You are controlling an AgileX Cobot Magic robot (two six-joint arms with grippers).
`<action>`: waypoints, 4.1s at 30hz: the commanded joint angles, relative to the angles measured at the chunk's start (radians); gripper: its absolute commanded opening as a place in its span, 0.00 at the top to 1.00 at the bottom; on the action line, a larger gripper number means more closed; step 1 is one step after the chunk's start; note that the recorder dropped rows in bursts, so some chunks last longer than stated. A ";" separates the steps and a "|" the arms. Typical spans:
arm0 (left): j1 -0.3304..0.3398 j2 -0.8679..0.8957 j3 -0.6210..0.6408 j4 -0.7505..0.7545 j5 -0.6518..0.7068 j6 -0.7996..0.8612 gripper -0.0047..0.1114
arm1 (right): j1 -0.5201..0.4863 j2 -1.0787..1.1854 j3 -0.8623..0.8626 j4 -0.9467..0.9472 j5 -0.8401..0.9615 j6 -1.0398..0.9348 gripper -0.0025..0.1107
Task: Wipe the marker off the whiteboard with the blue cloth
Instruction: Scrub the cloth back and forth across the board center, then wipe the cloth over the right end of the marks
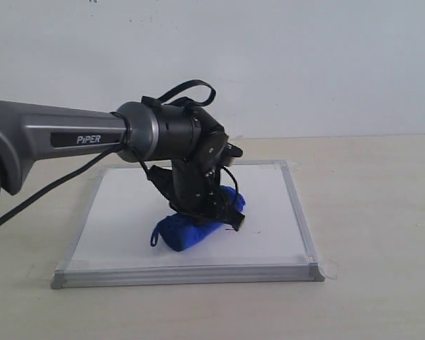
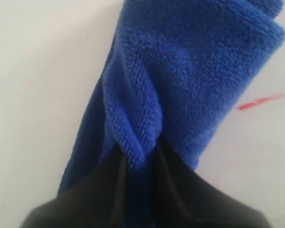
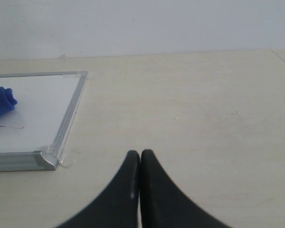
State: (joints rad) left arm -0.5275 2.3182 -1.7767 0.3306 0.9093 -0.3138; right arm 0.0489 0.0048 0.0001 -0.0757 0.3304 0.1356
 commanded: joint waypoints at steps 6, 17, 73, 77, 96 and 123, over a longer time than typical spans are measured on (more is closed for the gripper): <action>0.081 0.032 0.007 0.050 0.087 -0.072 0.93 | -0.008 -0.005 0.000 -0.006 -0.008 0.000 0.98; -0.114 0.032 -0.002 -0.103 -0.091 0.109 0.93 | -0.008 -0.005 0.000 -0.006 -0.008 0.000 0.98; -0.077 0.139 -0.246 -0.518 0.178 0.491 0.93 | -0.008 -0.005 0.000 -0.006 -0.008 0.000 0.98; -0.096 0.138 -0.248 -0.458 0.058 0.406 0.93 | -0.008 -0.005 0.000 -0.006 -0.008 0.000 0.98; 0.055 0.136 -0.248 -0.138 0.180 0.150 0.93 | -0.008 -0.005 0.000 -0.006 -0.008 0.000 0.98; 0.036 0.099 -0.261 -0.255 0.099 0.011 0.93 | -0.008 -0.005 0.000 -0.006 -0.008 0.000 0.98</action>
State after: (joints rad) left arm -0.4889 2.4302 -2.0427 0.1590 1.0294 -0.2733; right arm 0.0489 0.0048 0.0001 -0.0736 0.3304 0.1356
